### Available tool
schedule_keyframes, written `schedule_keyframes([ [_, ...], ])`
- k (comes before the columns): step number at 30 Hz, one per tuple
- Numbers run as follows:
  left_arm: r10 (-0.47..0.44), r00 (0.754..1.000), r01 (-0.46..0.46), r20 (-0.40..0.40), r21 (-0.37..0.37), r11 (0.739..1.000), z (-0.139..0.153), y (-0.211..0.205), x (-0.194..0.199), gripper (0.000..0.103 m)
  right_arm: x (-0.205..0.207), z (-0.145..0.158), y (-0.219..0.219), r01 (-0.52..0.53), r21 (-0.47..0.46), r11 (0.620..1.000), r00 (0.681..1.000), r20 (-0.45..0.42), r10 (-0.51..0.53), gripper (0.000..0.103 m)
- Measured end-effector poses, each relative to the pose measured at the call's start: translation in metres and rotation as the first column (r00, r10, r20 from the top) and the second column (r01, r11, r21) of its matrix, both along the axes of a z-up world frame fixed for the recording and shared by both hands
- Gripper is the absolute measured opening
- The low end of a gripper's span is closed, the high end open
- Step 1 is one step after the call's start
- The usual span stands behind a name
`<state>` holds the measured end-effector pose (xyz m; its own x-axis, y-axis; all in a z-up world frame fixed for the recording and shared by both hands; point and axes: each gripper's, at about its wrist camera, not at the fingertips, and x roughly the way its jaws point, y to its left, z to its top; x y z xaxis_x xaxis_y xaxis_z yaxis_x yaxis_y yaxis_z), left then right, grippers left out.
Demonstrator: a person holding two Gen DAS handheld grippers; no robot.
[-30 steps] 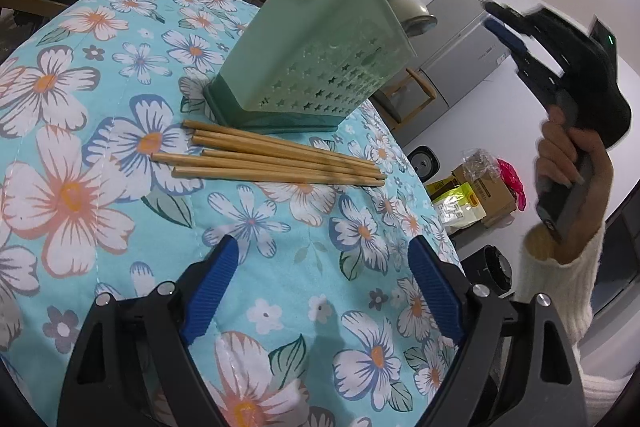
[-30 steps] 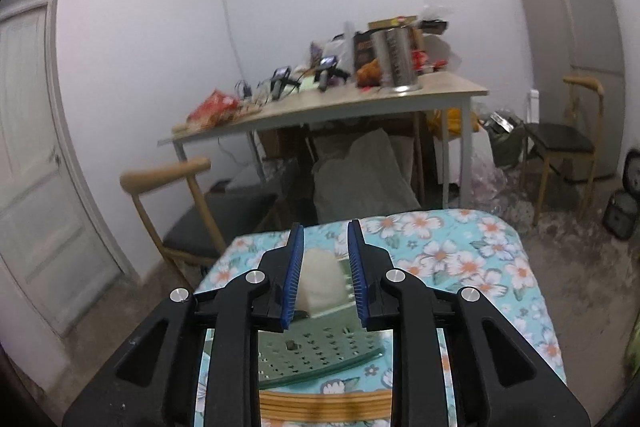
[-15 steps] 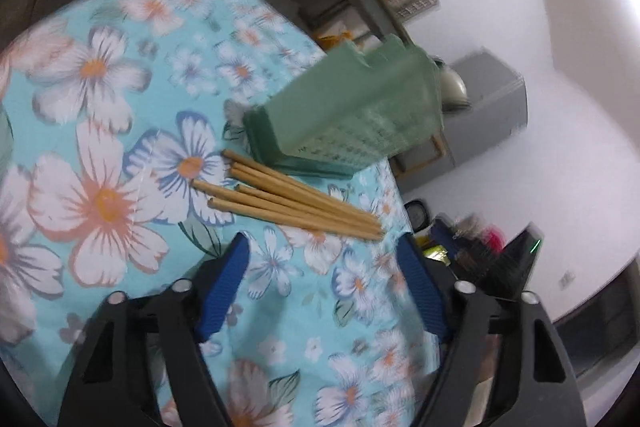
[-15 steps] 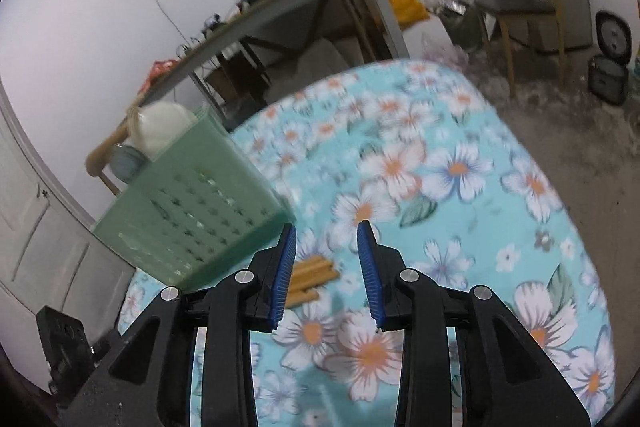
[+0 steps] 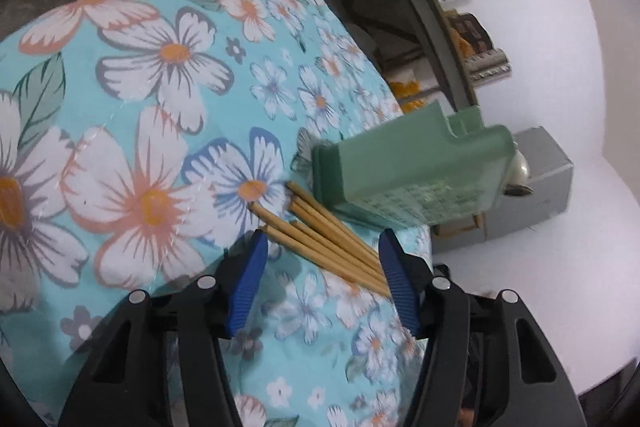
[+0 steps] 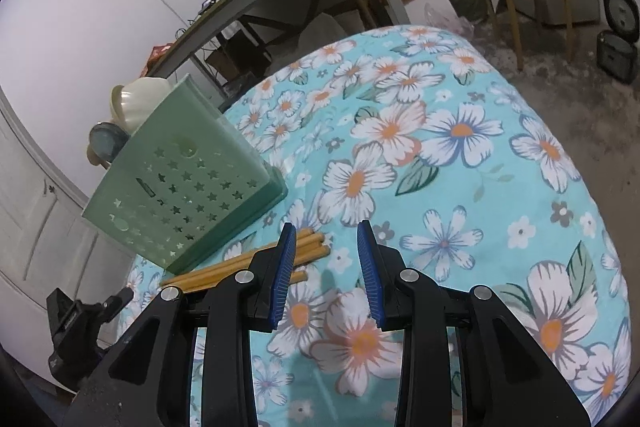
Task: Organize utensils
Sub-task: 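Move the left tool to the wooden chopsticks and grasp one chopstick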
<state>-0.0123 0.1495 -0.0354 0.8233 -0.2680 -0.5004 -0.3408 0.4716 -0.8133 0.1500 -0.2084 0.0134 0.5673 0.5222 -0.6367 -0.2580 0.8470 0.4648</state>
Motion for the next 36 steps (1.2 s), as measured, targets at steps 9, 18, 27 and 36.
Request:
schedule_keyframes([
  [9, 0.1, 0.995, -0.099, -0.004, 0.083, 0.992, -0.003, -0.004, 0.014, 0.031, -0.006, 0.0, -0.004, -0.012, 0.002, 1.0, 1.0, -0.003, 0.012, 0.032],
  [18, 0.132, 0.991, -0.132, 0.005, -0.021, 0.991, -0.016, 0.012, 0.011, 0.012, 0.0, -0.005, -0.014, 0.004, 0.012, 1.0, 1.0, -0.031, -0.004, 0.032],
  [27, 0.165, 0.986, -0.165, 0.008, -0.058, 0.985, -0.014, 0.041, -0.015, 0.011, 0.0, -0.007, -0.016, 0.004, 0.017, 1.0, 0.999, -0.041, -0.003, 0.032],
  [36, 0.281, 0.959, -0.282, 0.018, 0.007, 0.96, -0.002, 0.087, -0.049, 0.01, -0.002, -0.008, -0.004, -0.019, 0.006, 1.0, 0.999, -0.043, 0.019, 0.032],
])
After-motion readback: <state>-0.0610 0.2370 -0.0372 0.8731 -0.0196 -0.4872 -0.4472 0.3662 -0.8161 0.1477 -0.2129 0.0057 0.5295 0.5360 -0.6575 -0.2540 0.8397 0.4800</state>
